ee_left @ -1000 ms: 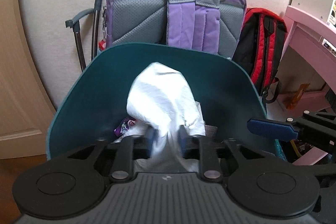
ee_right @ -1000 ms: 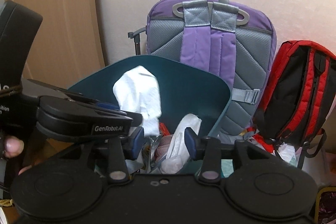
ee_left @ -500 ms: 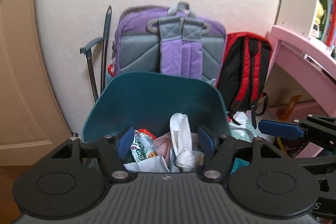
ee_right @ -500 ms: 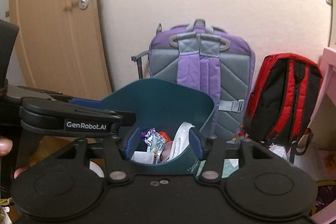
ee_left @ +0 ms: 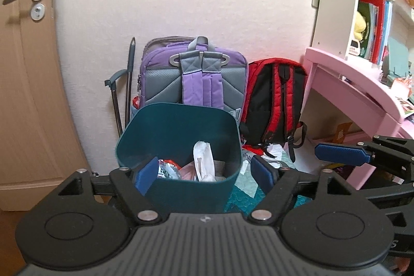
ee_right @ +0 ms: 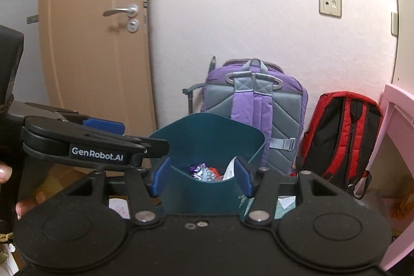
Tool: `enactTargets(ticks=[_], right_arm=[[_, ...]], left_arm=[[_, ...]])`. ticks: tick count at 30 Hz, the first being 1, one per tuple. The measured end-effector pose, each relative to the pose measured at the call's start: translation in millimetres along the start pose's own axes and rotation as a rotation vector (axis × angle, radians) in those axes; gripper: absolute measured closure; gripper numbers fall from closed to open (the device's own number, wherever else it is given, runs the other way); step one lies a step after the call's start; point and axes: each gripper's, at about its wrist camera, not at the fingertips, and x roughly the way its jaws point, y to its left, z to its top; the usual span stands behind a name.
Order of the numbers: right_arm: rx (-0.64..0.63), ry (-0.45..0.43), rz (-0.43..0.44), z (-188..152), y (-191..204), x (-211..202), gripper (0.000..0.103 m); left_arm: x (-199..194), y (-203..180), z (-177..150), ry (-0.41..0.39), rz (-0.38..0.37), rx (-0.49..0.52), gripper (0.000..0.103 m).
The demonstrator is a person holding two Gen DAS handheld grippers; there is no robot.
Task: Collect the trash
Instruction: 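Move both grippers back down toward the Christmas-print bag on the floor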
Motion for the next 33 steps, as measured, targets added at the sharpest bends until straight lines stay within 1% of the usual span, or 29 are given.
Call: enactTargets(ticks=[6, 12, 14, 19, 21, 24, 27, 30, 33], right_arm=[[-0.013, -0.02, 0.036, -11, 23, -30, 0.049], [-0.035, -0.01, 0.074, -25, 48, -46, 0.048], [-0.042, -0.002, 0.087, -31, 57, -48, 0.048], [-0.038, 0.024, 0.123, -52, 75, -45, 0.048], [-0.029, 0.043, 0.141, -64, 81, -38, 0.048], [-0.025, 0.071, 0.153, -84, 90, -25, 0.048], [-0.015, 0.105, 0.159, -111, 95, -5, 0.048], [0.025, 0.165, 0.163, -136, 92, 19, 0.048], [0.056, 0.216, 0.171, -165, 85, 47, 0.048]], left_arm=[[-43, 2, -22, -0.014, -0.012, -0.005, 0.021], [-78, 10, -52, -0.011, -0.011, 0.001, 0.02], [-86, 16, -63, -0.007, -0.009, -0.01, 0.018], [-99, 34, -92, 0.0, 0.006, -0.031, 0.006], [-100, 45, -104, 0.003, 0.009, -0.054, 0.002], [-99, 62, -126, 0.009, 0.001, -0.09, 0.002], [-86, 78, -150, 0.034, 0.013, -0.104, 0.002], [-65, 94, -177, 0.083, 0.023, -0.126, 0.002], [-34, 112, -206, 0.163, 0.04, -0.162, 0.001]])
